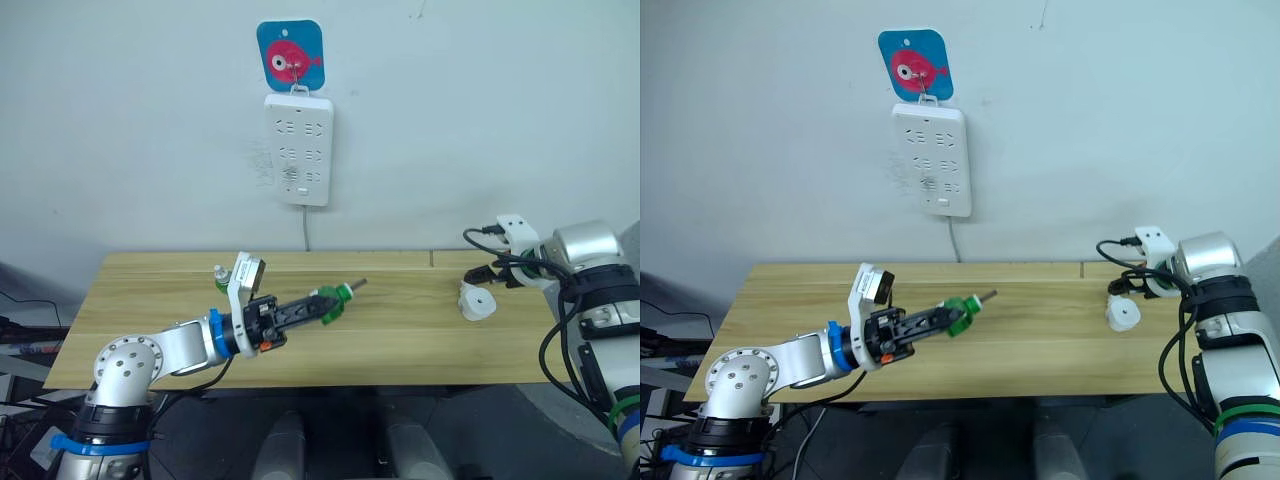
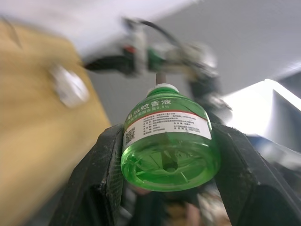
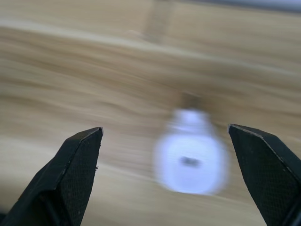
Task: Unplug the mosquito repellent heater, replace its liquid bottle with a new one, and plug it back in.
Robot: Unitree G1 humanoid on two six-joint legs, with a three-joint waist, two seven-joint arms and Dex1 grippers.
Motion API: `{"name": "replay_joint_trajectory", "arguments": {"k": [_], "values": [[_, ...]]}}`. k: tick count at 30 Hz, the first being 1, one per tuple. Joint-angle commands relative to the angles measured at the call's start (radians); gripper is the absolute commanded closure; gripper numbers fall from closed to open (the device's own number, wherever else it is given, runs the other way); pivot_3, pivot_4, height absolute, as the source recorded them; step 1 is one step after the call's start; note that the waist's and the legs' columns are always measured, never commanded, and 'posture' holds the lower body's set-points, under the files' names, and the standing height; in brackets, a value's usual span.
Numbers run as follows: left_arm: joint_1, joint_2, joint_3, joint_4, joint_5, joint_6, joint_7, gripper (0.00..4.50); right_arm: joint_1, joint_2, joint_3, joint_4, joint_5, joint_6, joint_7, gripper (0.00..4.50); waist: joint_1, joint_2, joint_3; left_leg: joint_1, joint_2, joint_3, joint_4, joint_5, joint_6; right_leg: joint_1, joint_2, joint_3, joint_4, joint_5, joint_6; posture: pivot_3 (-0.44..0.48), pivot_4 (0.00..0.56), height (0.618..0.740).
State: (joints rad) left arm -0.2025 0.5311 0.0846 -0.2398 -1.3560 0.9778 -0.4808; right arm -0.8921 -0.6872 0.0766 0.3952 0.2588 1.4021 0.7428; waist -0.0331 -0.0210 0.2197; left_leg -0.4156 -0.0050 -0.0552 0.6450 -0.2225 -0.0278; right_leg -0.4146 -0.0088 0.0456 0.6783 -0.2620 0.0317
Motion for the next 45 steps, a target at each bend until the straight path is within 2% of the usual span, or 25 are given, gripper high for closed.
{"name": "replay_joint_trajectory", "arguments": {"k": [1,5,8,11,17,22,29,32,33,36,41,45], "values": [[-0.034,-0.022,-0.063,-0.063,0.354,-0.289,-0.062,2.21,-0.022,0.055,-0.192,-0.170,0.240,0.196,0.055,0.05,0.001,0.000,0.000,0.000,0.000,0.001,0.000,0.000,0.000,0.000,0.000,0.000,0.000,0.000,0.000,-0.029,0.192,0.740],[-0.069,-0.053,-0.168,-0.033,0.697,-0.593,-0.116,2.21,0.032,0.090,-0.275,-0.255,0.566,0.212,-0.026,0.05,0.006,0.000,0.000,-0.001,-0.001,0.001,0.000,0.000,0.000,0.001,0.000,-0.001,-0.002,0.000,0.000,-0.028,0.188,0.740],[-0.091,-0.089,-0.205,-0.027,0.802,-0.699,-0.144,2.21,0.064,0.113,-0.295,-0.287,0.764,0.212,-0.161,0.05,0.007,0.000,0.000,-0.002,-0.003,0.002,0.000,0.000,0.000,0.002,0.000,-0.001,-0.007,0.001,0.000,-0.032,0.187,0.740],[-0.115,-0.116,-0.235,-0.029,0.873,-0.768,-0.174,2.21,0.061,0.176,-0.326,-0.263,0.951,0.212,-0.361,0.05,0.003,0.000,0.000,-0.004,-0.002,0.003,0.000,0.000,0.000,0.003,0.000,0.000,-0.012,0.004,0.004,-0.027,0.183,0.740],[-0.127,-0.146,-0.246,-0.046,0.927,-0.802,-0.203,2.21,0.072,0.284,-0.390,-0.234,1.277,0.191,-0.733,0.05,-0.001,0.000,-0.001,-0.005,0.000,0.002,0.000,0.000,0.001,0.003,0.002,-0.001,-0.013,0.005,0.005,-0.026,0.174,0.740],[-0.122,-0.153,-0.249,-0.061,0.939,-0.803,-0.220,2.21,0.147,0.254,-0.256,-0.281,1.680,-0.034,-1.043,0.05,-0.001,0.000,-0.001,-0.006,-0.001,0.002,0.000,0.000,0.001,0.003,0.003,-0.001,-0.014,0.005,0.005,-0.029,0.167,0.740],[-0.126,-0.159,-0.242,-0.056,0.945,-0.802,-0.233,2.21,0.171,0.272,-0.242,-0.331,1.713,-0.118,-1.118,0.05,-0.003,0.000,-0.001,-0.005,0.000,0.002,0.001,0.000,0.001,0.003,0.004,0.000,-0.013,0.005,0.005,-0.032,0.163,0.740],[-0.129,-0.166,-0.242,-0.058,0.949,-0.800,-0.235,2.21,0.180,0.288,-0.253,-0.337,1.713,-0.133,-1.136,0.56,-0.002,0.000,-0.001,-0.005,0.001,0.002,0.000,0.000,0.001,0.003,0.005,-0.001,-0.013,0.005,0.005,-0.032,0.164,0.740],[-0.128,-0.168,-0.242,-0.059,0.950,-0.800,-0.236,2.21,0.182,0.290,-0.254,-0.340,1.713,-0.134,-1.139,0.86,-0.002,0.000,-0.001,-0.005,0.001,0.002,0.000,0.000,0.001,0.003,0.005,0.000,-0.013,0.005,0.005,-0.032,0.167,0.740],[-0.126,-0.172,-0.242,-0.059,0.953,-0.800,-0.237,2.21,0.186,0.289,-0.252,-0.342,1.713,-0.125,-1.133,2.00,-0.002,0.000,-0.001,-0.005,0.001,0.002,0.000,0.000,0.001,0.003,0.005,0.000,-0.013,0.005,0.005,-0.032,0.167,0.740],[-0.126,-0.177,-0.241,-0.060,0.956,-0.801,-0.237,2.21,0.186,0.297,-0.259,-0.339,1.713,-0.129,-1.141,3.65,-0.001,0.000,-0.002,-0.005,0.001,0.002,0.000,0.000,0.001,0.003,0.005,0.000,-0.013,0.005,0.005,-0.028,0.172,0.740],[-0.125,-0.179,-0.238,-0.057,0.968,-0.806,-0.232,2.21,0.186,0.299,-0.265,-0.332,1.713,-0.129,-1.148,3.64,-0.001,0.000,-0.002,-0.005,0.001,0.002,0.000,0.000,0.001,0.003,0.005,0.000,-0.013,0.005,0.005,-0.027,0.176,0.740]]}}
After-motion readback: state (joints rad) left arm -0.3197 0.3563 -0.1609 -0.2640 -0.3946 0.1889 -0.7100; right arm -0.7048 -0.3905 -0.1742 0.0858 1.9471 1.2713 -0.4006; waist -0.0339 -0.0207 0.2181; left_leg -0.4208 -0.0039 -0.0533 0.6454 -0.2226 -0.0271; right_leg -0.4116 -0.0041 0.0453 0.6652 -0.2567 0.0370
